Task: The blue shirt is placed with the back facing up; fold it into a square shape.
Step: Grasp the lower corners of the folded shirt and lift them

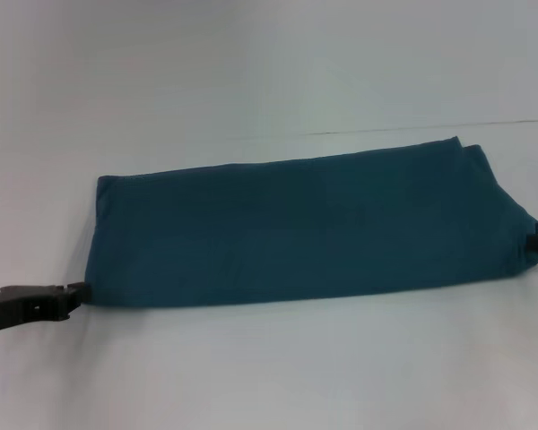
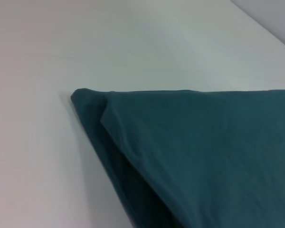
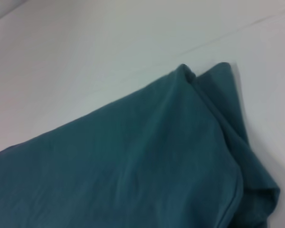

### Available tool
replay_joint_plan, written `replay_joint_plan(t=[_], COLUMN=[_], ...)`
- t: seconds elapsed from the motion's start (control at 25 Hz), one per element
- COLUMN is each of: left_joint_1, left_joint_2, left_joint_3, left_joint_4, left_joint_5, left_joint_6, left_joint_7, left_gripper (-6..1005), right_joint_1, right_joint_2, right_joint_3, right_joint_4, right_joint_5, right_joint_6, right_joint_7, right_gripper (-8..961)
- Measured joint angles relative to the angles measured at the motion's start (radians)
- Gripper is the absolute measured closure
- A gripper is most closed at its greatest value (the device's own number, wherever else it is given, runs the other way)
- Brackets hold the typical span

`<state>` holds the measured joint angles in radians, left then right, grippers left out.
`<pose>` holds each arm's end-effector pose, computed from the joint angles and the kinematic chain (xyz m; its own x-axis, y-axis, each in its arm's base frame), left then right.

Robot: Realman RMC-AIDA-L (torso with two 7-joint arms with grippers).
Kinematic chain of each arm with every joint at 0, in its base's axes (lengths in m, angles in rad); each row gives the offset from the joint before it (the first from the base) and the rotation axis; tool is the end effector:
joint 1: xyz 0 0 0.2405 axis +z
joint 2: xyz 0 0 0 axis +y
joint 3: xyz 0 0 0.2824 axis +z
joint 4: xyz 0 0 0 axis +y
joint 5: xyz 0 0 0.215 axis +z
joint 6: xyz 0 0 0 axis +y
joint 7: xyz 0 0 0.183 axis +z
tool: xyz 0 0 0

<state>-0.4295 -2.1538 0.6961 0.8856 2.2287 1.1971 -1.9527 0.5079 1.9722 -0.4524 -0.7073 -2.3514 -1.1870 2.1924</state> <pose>-0.3424 0.3780 -0.0322 0.5162 0.7059 0.4850 0.8560 -0.4061 -0.3200 0.4010 0.3940 0.0445 0.2110 -0.7655 -0.6079 -0.9644 -0.0615 -0.2573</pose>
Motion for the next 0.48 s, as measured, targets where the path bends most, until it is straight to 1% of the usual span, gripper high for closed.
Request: replay_joint_plan(t=[0.16,0.36,0.48], left_joint_1=[0.022,0.038,0.047], left_joint_2=[-0.006,-0.007,-0.009], left_joint_3=[-0.002,-0.011,-0.012], left_joint_4=[0.026,0.052,0.064], left_joint_5=[0.000,0.000,0.000], left_joint_6=[0.010,0.031,0.036], left_joint_7=[-0.001,-0.003,-0.004], left_gripper=[983,984,984], right_joint_1=[-0.005,-0.016,-0.028], right_joint_2=[0.010,0.021,0.034], right_joint_3=[0.000,0.000,0.001], right_joint_4=[-0.020,-0.030,-0.057], right_joint_5=[0.000,0.000,0.000], right_joint_6=[-0.031,-0.053,-0.068], right_joint_7=[0.002,0.000,0.000], right_gripper=[943,944,944])
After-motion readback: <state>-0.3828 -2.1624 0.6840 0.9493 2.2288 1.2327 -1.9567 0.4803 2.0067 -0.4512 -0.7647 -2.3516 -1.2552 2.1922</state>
